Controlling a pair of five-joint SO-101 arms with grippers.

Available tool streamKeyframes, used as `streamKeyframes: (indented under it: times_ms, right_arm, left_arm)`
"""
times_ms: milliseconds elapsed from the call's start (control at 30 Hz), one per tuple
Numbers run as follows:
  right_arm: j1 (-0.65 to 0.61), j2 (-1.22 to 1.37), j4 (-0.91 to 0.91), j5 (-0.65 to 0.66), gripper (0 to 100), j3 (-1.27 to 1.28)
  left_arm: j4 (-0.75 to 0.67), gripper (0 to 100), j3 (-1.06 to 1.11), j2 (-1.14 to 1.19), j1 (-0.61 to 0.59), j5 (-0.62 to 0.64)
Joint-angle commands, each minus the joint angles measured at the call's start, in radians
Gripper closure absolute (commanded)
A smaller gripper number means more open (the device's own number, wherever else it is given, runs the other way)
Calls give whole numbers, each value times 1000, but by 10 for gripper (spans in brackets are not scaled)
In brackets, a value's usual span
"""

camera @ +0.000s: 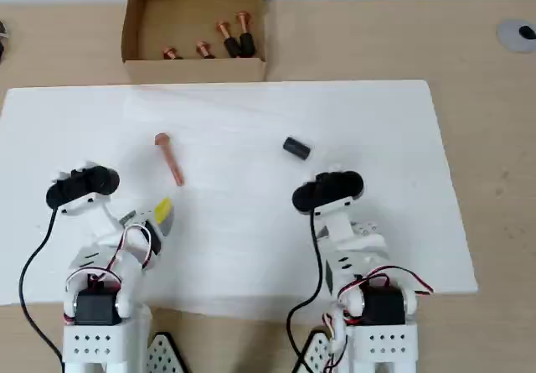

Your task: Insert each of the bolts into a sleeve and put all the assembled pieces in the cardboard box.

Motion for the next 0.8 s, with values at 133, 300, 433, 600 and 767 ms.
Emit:
streamKeyframes:
  times_ms: [133,300,433,600,767]
  right_arm:
    - [-19,-111,-15,2,986,2]
    - [-21,-111,-18,8,984,2]
    - [-18,-111,-31,5,985,5]
    - [-12,-111,-54,51,983,5]
    - [-12,-104,-40,141,933,-31]
  left_arm:
    - [-18,770,-5,-7,5,8]
    - [-18,770,-5,-7,5,8]
    - [-18,770,-5,-7,5,8]
    - [-18,770,-5,-7,5,8]
    - [-18,770,-5,-7,14,3]
